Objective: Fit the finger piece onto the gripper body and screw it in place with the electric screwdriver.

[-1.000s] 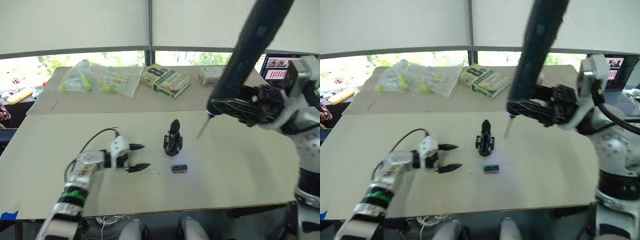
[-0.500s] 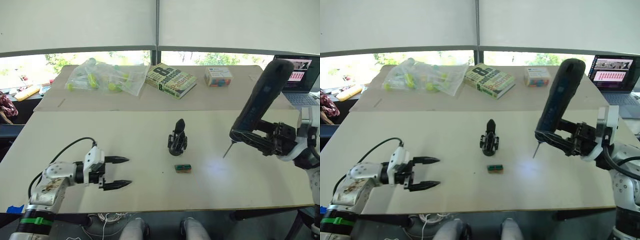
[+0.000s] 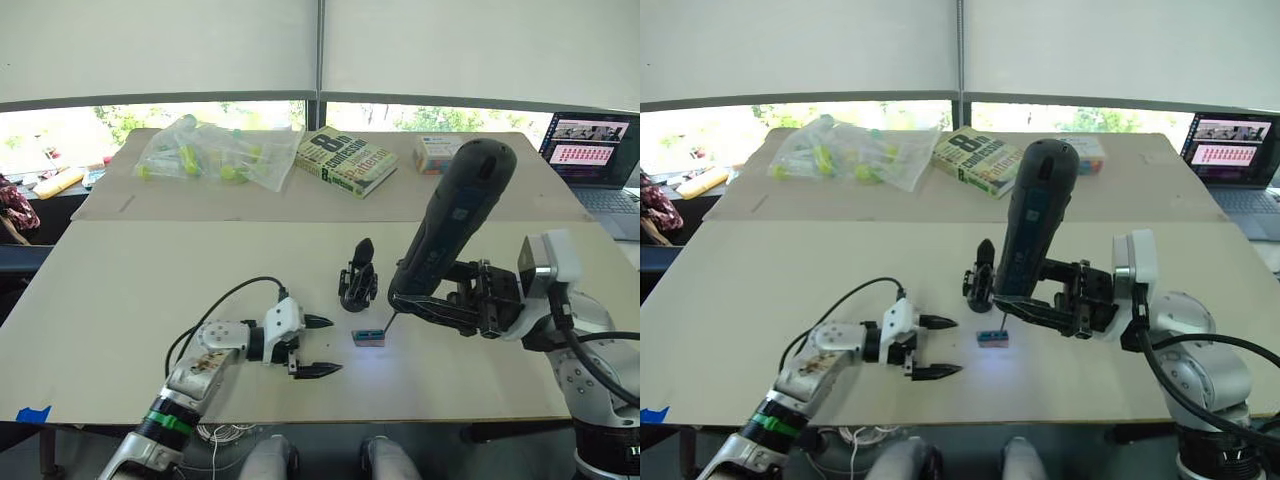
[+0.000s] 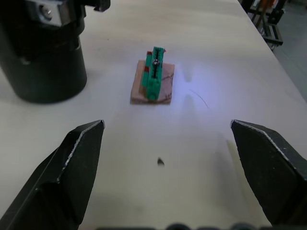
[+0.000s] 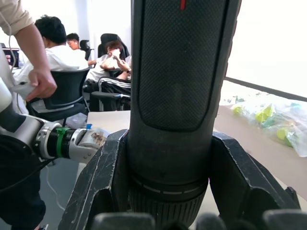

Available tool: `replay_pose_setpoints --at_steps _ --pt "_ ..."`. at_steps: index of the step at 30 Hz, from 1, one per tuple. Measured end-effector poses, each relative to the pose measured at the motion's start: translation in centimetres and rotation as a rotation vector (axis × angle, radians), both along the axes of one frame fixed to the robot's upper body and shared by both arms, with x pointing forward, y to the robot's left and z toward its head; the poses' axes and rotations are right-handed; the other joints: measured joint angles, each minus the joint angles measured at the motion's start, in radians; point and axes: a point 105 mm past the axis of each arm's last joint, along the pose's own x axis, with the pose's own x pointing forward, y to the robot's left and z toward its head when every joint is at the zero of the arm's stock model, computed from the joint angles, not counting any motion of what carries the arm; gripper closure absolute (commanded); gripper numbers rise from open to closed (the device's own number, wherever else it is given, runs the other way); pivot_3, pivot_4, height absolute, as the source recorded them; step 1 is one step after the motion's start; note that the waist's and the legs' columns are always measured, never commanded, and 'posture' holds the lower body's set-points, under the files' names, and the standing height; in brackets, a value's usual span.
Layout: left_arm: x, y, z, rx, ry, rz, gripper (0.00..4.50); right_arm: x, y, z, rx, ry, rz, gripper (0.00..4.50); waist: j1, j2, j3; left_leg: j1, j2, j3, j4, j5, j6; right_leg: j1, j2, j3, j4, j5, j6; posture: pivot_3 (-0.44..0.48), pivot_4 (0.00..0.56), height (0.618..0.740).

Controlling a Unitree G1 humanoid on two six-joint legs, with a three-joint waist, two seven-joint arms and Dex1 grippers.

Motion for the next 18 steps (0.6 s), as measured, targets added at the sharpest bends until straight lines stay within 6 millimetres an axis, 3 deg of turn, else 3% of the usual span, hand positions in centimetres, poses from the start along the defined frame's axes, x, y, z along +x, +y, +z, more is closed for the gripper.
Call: replay_pose_setpoints --at_steps 6,18 --pt "0.6 -2.0 0.0 -0.015 -0.03 -0.008 0.04 0.3 0.6 -0.9 -0.001 0.007 0.01 2.55 0.003 0.0 0.0 0.0 0.0 0.0 0.001 0.0 0.0 0.001 0.0 0.0 0.0 0.0 0.0 0.0 0.15 0.74" --pt "0.5 -2.8 -0.4 -0.021 -0.058 -0.035 0.04 1.7 1.6 -2.1 -0.018 0.009 -0.018 2.55 0.008 0.0 0.0 0.007 0.0 -0.001 0.001 -0.001 0.002 0.009 -0.001 -0.001 -0.001 0.0 0.001 0.0 0.15 0.74"
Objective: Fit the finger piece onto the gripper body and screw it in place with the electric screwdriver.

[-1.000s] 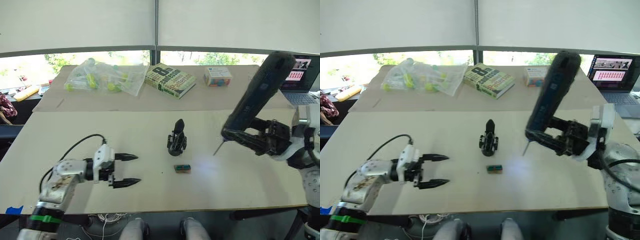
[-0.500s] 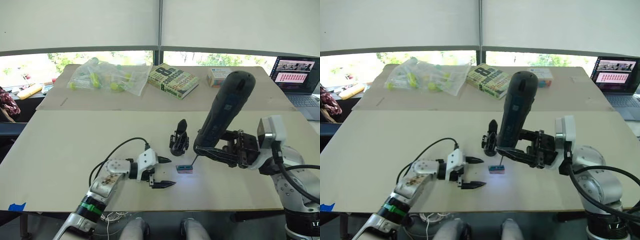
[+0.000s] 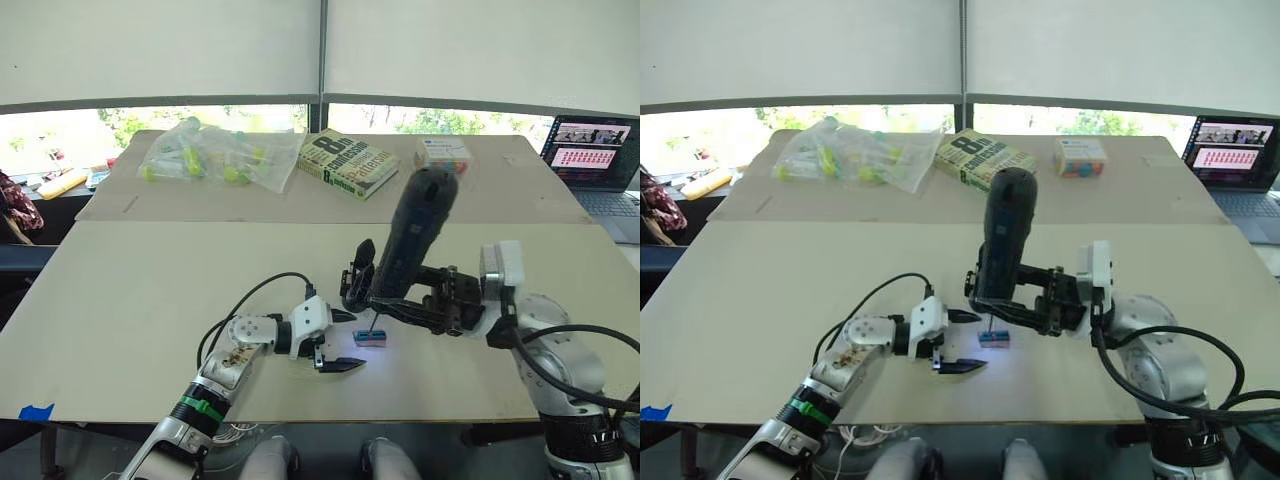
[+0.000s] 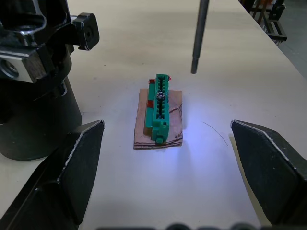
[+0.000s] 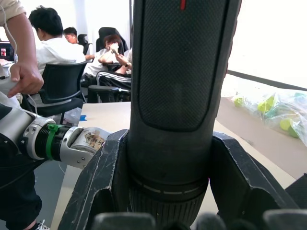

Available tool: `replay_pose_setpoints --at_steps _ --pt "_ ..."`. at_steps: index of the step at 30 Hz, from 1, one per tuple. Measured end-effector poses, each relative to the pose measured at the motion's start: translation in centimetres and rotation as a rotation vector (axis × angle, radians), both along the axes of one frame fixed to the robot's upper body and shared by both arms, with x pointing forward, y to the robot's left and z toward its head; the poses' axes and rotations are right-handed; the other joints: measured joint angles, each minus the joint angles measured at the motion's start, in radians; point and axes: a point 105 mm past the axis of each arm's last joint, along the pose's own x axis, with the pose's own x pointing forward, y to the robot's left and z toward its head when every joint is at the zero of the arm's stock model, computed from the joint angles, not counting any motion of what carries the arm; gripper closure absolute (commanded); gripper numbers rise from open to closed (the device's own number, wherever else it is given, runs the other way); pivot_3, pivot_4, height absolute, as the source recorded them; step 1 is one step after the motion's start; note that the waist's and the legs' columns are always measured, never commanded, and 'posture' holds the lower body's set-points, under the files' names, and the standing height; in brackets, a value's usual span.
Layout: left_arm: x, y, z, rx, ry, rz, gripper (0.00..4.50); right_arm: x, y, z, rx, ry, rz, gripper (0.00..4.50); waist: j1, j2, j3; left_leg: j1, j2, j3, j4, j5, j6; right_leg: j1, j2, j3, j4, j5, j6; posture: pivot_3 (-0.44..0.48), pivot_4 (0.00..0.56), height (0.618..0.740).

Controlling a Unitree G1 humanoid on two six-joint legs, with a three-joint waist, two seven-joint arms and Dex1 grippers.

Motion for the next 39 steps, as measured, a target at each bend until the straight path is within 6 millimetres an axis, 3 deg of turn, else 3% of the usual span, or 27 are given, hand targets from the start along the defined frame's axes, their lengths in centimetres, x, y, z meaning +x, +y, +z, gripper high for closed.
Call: replay_pose_setpoints --at_steps 13,39 --pt "0.2 -0.8 -0.1 -0.005 -0.002 -0.014 0.04 1.5 0.0 -0.4 -0.027 -0.027 -0.049 2.55 0.016 0.0 0.0 0.0 -0.001 0.0 0.001 0.0 0.0 0.001 -0.001 0.0 0.0 0.0 0.0 0.0 0.15 0.74" --pt "0.3 -1.1 0.0 -0.006 0.002 -0.021 0.04 1.2 -1.2 -0.8 -0.049 -0.014 -0.049 2.55 0.016 0.0 0.0 0.0 -0.001 0.0 0.002 -0.001 0.001 0.001 -0.001 -0.001 -0.001 0.0 0.0 0.0 0.15 0.74"
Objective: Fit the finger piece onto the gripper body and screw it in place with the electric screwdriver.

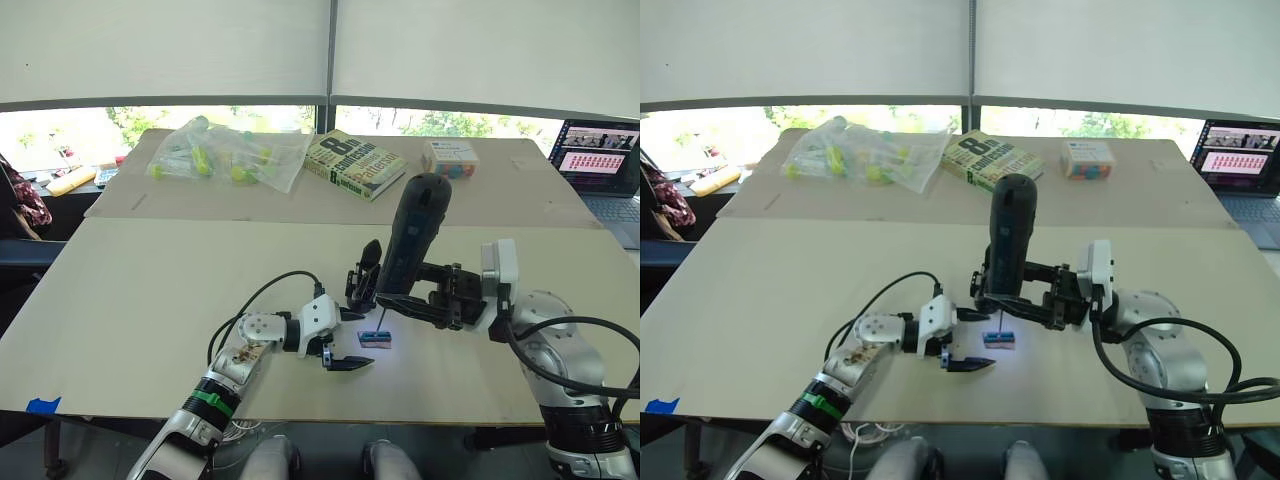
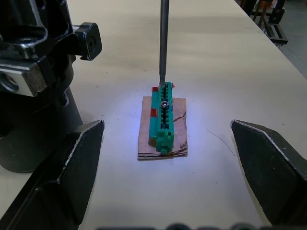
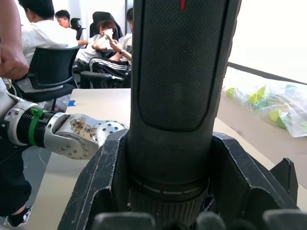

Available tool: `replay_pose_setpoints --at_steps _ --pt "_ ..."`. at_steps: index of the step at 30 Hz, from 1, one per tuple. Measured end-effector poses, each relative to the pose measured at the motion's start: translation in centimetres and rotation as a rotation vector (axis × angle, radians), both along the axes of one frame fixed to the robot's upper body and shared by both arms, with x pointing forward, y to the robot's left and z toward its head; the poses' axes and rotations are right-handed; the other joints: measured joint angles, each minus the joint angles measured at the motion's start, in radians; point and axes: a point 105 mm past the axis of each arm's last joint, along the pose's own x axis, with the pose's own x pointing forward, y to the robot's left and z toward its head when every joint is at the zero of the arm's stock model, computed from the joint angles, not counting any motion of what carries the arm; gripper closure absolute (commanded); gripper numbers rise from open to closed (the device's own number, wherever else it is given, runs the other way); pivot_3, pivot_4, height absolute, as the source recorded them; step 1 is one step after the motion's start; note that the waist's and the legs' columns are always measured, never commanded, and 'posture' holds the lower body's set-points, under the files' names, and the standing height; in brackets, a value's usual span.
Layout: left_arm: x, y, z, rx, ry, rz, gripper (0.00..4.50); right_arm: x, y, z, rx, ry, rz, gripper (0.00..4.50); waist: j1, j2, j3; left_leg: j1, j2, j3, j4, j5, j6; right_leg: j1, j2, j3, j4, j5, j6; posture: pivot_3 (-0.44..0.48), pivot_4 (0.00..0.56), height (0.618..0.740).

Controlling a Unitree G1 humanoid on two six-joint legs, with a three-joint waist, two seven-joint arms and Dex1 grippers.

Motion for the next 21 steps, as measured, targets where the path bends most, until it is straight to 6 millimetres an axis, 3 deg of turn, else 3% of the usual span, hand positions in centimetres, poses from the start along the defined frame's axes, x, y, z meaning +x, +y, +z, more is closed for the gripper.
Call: replay_pose_setpoints --at_steps 21 --pt "0.0 0.0 0.01 0.0 -0.001 0.0 0.04 0.01 0.18 -0.49 -0.003 0.009 0.018 2.55 0.0 0.0 0.0 0.0 0.0 0.0 0.0 0.0 0.0 0.0 0.0 0.0 0.0 0.0 0.0 0.0 0.15 0.74"
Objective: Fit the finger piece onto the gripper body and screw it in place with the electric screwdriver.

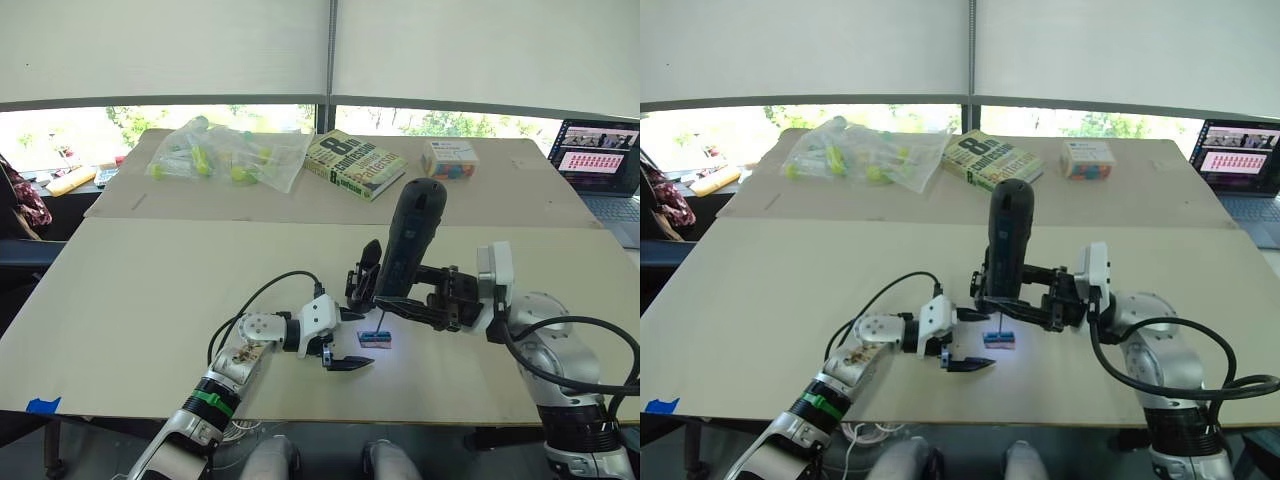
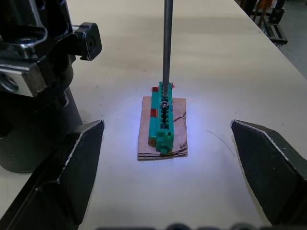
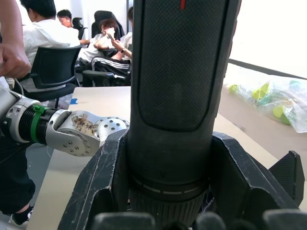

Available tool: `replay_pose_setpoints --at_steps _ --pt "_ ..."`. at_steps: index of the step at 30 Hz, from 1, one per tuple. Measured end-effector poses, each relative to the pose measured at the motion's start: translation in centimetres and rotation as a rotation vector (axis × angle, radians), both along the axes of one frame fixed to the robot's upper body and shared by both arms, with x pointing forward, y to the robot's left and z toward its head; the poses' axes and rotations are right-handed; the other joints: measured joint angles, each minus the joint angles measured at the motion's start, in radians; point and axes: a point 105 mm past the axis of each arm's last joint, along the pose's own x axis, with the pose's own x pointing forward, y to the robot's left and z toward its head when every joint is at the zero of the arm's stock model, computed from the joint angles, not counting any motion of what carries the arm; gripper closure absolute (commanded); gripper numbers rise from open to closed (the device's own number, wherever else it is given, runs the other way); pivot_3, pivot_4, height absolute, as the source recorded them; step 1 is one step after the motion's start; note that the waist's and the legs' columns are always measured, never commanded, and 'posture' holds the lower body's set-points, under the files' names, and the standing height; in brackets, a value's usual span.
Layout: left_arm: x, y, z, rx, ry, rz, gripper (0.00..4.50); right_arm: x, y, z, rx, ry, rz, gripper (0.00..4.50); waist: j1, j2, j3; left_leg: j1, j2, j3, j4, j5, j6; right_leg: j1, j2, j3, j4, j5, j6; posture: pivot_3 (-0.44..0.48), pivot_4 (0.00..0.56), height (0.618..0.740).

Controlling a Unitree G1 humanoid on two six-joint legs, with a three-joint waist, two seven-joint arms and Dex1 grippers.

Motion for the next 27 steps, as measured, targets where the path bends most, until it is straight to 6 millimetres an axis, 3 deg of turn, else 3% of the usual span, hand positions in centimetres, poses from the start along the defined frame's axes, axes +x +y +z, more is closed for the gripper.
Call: replay_pose_setpoints --at_steps 27 --pt "0.02 0.01 -0.01 0.0 0.0 0.002 0.04 0.47 0.12 -0.42 -0.001 0.02 -0.025 2.55 0.0 0.0 0.0 0.0 0.0 0.0 0.0 0.0 0.0 0.0 0.0 0.0 0.0 0.0 0.0 0.0 0.15 0.74"
